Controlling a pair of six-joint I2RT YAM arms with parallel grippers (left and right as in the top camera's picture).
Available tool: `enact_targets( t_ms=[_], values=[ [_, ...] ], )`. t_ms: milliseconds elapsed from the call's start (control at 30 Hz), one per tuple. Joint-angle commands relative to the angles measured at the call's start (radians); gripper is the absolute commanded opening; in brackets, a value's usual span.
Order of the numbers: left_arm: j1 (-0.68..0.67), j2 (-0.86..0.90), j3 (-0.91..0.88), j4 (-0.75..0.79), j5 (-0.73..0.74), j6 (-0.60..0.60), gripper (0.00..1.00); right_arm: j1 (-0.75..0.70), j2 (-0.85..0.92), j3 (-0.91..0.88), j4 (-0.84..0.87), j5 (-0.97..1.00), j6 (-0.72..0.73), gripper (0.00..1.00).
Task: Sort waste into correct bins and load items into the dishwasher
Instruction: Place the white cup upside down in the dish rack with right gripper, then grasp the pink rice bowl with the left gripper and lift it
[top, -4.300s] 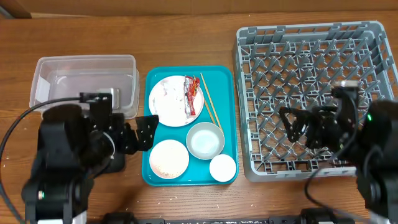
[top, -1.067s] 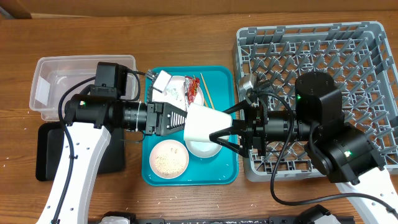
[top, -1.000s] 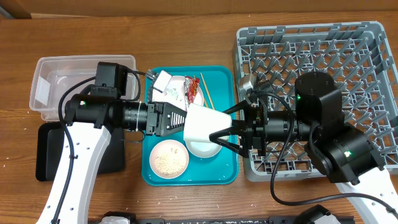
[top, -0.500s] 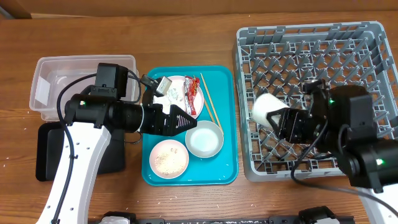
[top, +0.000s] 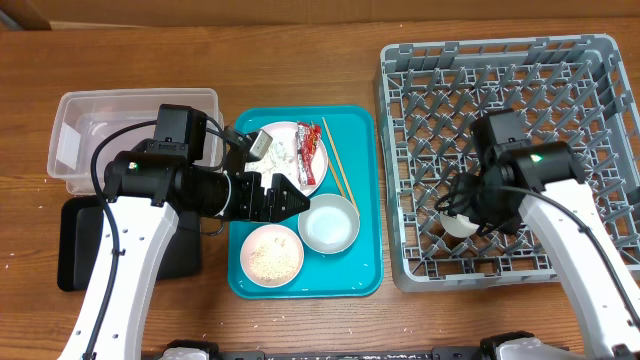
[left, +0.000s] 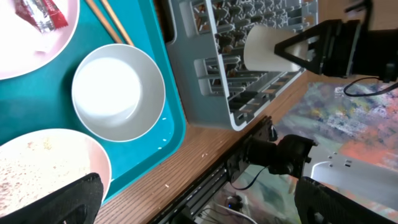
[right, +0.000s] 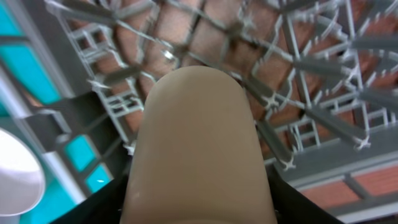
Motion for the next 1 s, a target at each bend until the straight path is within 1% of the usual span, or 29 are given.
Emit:
enact_targets(
  t_ms=[0,33,167,200,233,267,300,333,367,400,467,500,533,567,600,633,667,733,767,833,867,933,967],
  values=[
    [-0.002,-0.001,0.008,0.003,-0.017,-0.009,1.00,-0.006,0.041,0.010,0.013,0.018,0.008,0.90],
    [-0.002,-0.001,0.008,0.003,-0.017,-0.009,1.00,-0.006,0.042,0.011,0.031,0.018,0.008,0.99],
    [-0.002,-0.001,0.008,0.001,-0.017,-0.009,1.00,-0.005,0.013,0.049,0.066,-0.015,0.007,1.00],
    [-0.002,-0.001,0.008,0.001,-0.022,-0.009,0.95,-0.003,-0.002,0.065,0.071,-0.032,0.006,1.00],
    [-0.002,-0.001,0.008,0.000,-0.037,-0.010,0.86,0.001,-0.036,0.095,0.085,-0.078,-0.011,1.00],
    [-0.003,-0.001,0.008,-0.006,-0.090,-0.015,0.79,0.008,-0.086,0.122,0.120,-0.147,-0.040,1.00],
    [-0.006,-0.002,0.008,-0.013,-0.170,-0.047,0.77,0.012,-0.118,0.128,0.152,-0.202,-0.060,1.00],
    [-0.011,-0.002,0.008,-0.019,-0.234,-0.081,0.77,0.017,-0.156,0.129,0.191,-0.262,-0.069,1.00],
    [-0.029,-0.002,0.008,-0.029,-0.352,-0.145,0.77,0.023,-0.194,0.129,0.235,-0.325,-0.077,1.00],
    [-0.043,-0.002,0.007,-0.032,-0.410,-0.171,0.77,0.027,-0.225,0.129,0.270,-0.371,-0.076,1.00],
    [-0.129,-0.001,-0.005,-0.039,-0.634,-0.291,0.77,0.032,-0.270,0.129,0.315,-0.423,-0.076,1.00],
    [-0.174,-0.001,-0.019,-0.035,-0.715,-0.340,0.77,0.034,-0.279,0.129,0.318,-0.431,-0.076,1.00],
    [-0.212,-0.001,-0.038,-0.025,-0.758,-0.369,0.76,0.034,-0.283,0.129,0.315,-0.437,-0.076,1.00],
    [-0.248,-0.001,-0.057,-0.013,-0.774,-0.383,0.73,0.034,-0.283,0.129,0.309,-0.440,-0.076,1.00],
    [-0.314,0.000,-0.098,0.021,-0.771,-0.388,0.72,0.034,-0.282,0.129,0.297,-0.440,-0.076,1.00],
    [-0.350,0.000,-0.122,0.039,-0.769,-0.389,0.72,0.034,-0.279,0.129,0.288,-0.440,-0.076,1.00],
    [-0.421,0.000,-0.169,0.080,-0.774,-0.388,0.72,0.034,-0.274,0.129,0.271,-0.439,-0.076,1.00],
    [-0.513,0.003,-0.247,0.152,-0.791,-0.418,0.72,0.034,-0.272,0.129,0.264,-0.440,-0.076,1.00],
    [-0.555,0.008,-0.293,0.198,-0.803,-0.435,0.70,0.034,-0.272,0.129,0.264,-0.440,-0.076,1.00],
    [-0.588,0.021,-0.353,0.269,-0.813,-0.457,0.65,0.034,-0.272,0.129,0.264,-0.440,-0.076,1.00],
    [-0.603,0.032,-0.386,0.317,-0.813,-0.459,0.60,0.034,-0.272,0.129,0.264,-0.440,-0.076,1.00],
    [-0.625,0.058,-0.430,0.384,-0.814,-0.459,0.58,0.034,-0.272,0.129,0.264,-0.440,-0.076,1.00],
    [-0.632,0.080,-0.442,0.403,-0.818,-0.459,0.53,0.034,-0.272,0.129,0.264,-0.440,-0.076,1.00]
  ],
)
